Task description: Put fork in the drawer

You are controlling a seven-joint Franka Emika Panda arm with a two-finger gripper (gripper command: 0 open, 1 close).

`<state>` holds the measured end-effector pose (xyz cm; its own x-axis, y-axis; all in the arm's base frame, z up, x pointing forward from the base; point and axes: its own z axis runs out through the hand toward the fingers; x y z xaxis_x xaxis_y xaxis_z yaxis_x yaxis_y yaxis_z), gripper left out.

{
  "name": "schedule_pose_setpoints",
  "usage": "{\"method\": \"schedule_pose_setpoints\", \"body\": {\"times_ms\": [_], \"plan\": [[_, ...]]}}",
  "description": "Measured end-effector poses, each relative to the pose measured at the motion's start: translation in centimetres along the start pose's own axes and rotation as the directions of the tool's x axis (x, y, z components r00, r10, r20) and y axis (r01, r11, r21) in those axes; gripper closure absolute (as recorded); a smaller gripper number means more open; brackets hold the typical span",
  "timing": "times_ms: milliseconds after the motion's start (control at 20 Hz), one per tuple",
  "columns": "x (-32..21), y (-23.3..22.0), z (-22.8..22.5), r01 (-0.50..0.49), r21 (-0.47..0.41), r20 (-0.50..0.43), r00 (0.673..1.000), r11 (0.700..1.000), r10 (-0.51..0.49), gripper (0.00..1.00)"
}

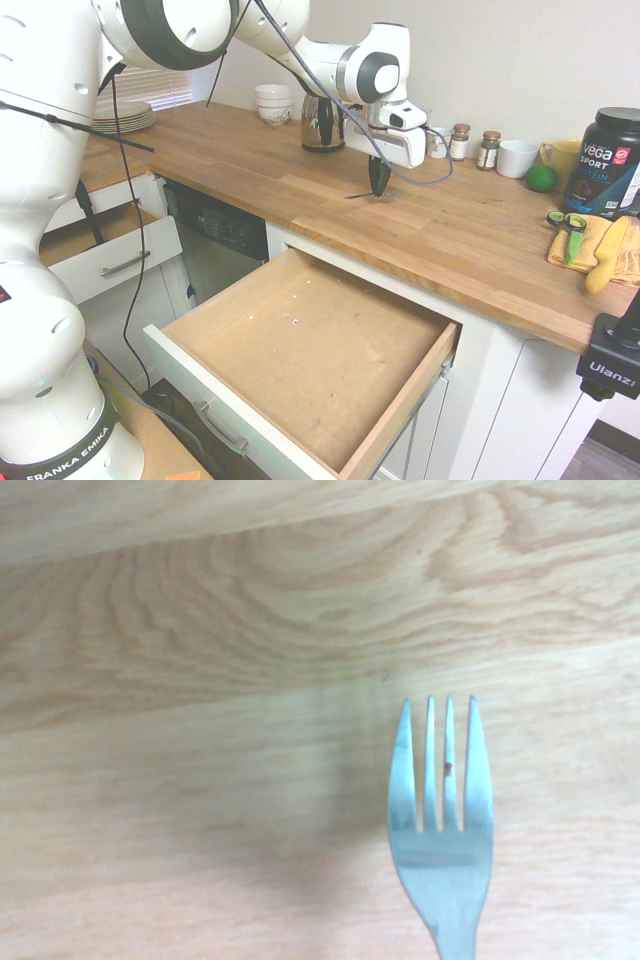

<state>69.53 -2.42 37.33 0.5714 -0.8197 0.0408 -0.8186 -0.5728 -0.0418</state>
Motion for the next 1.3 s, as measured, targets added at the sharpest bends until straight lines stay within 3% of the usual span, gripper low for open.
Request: {"method": "schedule_pose_setpoints", "body": {"times_ms": [350,600,950,1300], "plan": [[-1.9,2.4,-3.5,0.014,0.025,-0.020,1.000,1.000,-0.014,1.00],[-4.8,6.8,-5.0,0.077,0.019,-0.008,0.997,0.997,-0.077,1.00],[-9.0,14.4,-4.5,0.085,0.021,-0.009,0.996,0.996,-0.085,1.00],[-11.6,19.8,-2.1,0.179,0.020,0.003,0.984,0.984,-0.180,1.00]]}}
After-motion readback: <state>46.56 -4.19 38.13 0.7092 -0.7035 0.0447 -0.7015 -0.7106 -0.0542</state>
